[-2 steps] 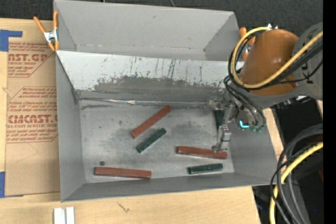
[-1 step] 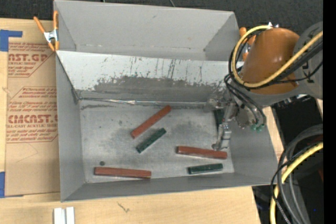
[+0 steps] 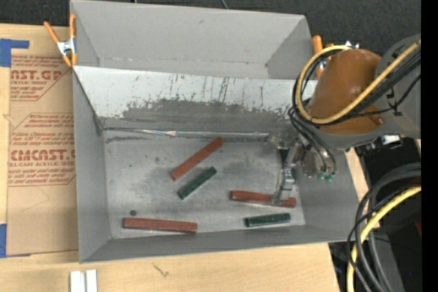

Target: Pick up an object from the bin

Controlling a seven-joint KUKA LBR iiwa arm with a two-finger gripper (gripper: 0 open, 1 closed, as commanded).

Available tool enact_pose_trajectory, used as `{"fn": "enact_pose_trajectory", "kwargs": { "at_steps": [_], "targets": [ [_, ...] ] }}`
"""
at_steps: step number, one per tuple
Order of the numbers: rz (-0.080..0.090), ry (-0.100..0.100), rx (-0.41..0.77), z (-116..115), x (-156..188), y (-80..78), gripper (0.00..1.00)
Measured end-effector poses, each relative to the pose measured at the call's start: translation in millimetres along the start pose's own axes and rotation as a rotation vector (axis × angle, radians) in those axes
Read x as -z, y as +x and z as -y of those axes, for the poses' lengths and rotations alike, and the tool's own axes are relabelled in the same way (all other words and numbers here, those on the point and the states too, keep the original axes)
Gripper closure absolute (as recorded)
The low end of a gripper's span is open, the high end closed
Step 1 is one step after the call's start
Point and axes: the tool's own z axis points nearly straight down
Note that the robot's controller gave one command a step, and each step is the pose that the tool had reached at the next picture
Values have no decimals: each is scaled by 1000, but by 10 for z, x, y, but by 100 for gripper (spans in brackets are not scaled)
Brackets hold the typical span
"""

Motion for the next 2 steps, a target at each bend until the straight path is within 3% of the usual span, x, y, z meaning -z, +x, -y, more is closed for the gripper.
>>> {"fn": "enact_pose_trajectory", "kwargs": {
  "at_steps": [1, 2],
  "targets": [
    [-7, -1, -93, -136, -38, 190, 0],
    [-5, 0, -160, -147, -222, 204, 0]
  ]
}}
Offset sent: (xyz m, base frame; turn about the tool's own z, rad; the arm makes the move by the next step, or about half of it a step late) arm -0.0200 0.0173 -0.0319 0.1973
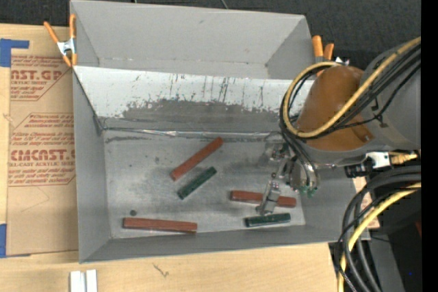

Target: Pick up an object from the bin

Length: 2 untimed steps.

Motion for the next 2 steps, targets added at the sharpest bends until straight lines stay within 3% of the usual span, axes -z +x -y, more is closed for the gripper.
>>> {"fn": "enact_pose_trajectory", "kwargs": {
  "at_steps": [1, 2],
  "targets": [
    [-4, 1, -137, -27, -691, -82, 0],
    [0, 0, -108, -6, -648, 126, 100]
  ]
}}
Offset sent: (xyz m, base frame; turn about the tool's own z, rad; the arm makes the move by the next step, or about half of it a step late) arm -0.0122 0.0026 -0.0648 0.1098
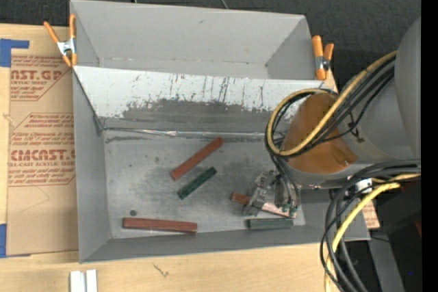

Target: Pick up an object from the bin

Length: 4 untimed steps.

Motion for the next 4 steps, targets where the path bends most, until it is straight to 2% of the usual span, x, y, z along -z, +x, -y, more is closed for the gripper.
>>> {"fn": "enact_pose_trajectory", "kwargs": {
  "at_steps": [2, 3, 4],
  "targets": [
    [-2, 1, 0, 2, 35, 9, 100],
    [-8, 2, 0, 7, 178, 24, 100],
    [-1, 0, -1, 2, 343, 10, 100]
  ]
}}
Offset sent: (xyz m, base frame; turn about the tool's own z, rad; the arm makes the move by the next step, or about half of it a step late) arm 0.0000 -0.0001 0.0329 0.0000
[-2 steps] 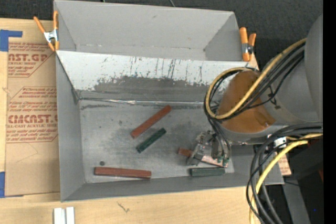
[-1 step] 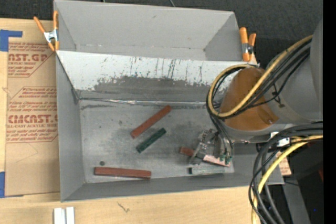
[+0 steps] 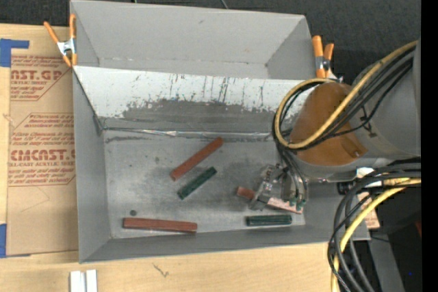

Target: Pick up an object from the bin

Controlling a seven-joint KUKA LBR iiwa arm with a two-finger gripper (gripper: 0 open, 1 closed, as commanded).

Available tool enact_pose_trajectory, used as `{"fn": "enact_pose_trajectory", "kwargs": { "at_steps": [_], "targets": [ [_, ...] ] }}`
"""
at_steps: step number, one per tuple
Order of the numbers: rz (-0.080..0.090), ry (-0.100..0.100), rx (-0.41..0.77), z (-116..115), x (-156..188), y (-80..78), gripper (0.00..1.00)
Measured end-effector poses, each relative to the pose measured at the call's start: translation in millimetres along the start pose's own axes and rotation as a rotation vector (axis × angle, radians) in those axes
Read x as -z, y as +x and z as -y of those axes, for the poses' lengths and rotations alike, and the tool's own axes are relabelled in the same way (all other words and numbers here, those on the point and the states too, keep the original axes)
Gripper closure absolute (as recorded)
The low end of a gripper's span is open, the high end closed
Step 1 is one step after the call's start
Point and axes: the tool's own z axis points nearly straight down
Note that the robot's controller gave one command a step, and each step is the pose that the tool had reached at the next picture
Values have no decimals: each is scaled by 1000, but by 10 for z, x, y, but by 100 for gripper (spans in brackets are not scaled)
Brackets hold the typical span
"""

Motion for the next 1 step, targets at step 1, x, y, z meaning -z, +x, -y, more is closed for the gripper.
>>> {"fn": "enact_pose_trajectory", "kwargs": {
  "at_steps": [1],
  "targets": [
    [1, 0, 0, -1, 85, -1, 100]
  ]
}}
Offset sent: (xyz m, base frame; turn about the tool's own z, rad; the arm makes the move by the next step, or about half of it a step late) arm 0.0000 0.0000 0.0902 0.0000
